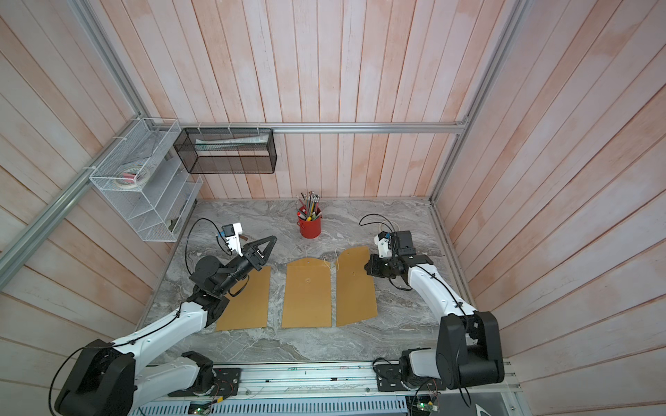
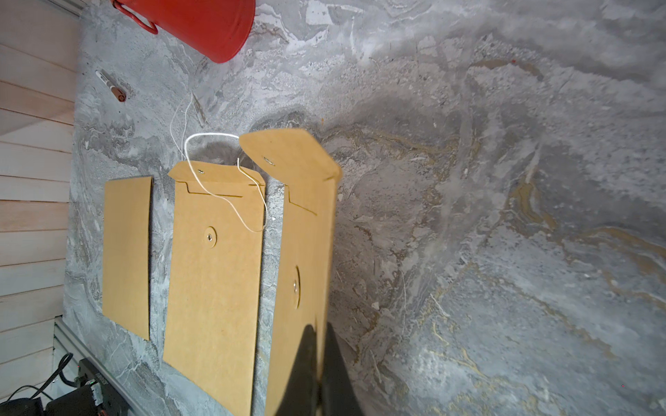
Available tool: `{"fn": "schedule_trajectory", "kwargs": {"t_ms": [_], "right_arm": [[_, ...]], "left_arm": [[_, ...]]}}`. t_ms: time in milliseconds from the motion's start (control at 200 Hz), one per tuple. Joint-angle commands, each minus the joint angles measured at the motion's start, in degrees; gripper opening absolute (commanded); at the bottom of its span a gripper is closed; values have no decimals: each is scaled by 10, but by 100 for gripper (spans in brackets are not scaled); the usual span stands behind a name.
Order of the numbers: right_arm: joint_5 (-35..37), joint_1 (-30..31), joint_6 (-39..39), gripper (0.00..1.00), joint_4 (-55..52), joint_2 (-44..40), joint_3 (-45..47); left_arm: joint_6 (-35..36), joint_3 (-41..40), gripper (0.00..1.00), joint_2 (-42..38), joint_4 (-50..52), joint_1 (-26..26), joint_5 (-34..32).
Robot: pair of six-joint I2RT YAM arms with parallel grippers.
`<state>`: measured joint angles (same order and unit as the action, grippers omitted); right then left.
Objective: Open the file bag
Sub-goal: Place the file bag at the center of the board.
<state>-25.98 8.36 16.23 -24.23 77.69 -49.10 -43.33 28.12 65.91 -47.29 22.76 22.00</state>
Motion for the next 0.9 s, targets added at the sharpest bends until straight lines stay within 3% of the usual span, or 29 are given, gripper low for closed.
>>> {"fn": "schedule_trajectory", "kwargs": {"t_ms": [0,600,890], "right_arm": [[9,-4,-17,0,6,14,-1],[11,-10,-24,0,17,46,-1],[22,-11,-22,8,15,48,2]], "left_arm": [[4,-9,28,-12,0,-4,-8],[4,-11,28,-10,1,-5,-9],[4,-11,28,-10,1,-6,-8]]}}
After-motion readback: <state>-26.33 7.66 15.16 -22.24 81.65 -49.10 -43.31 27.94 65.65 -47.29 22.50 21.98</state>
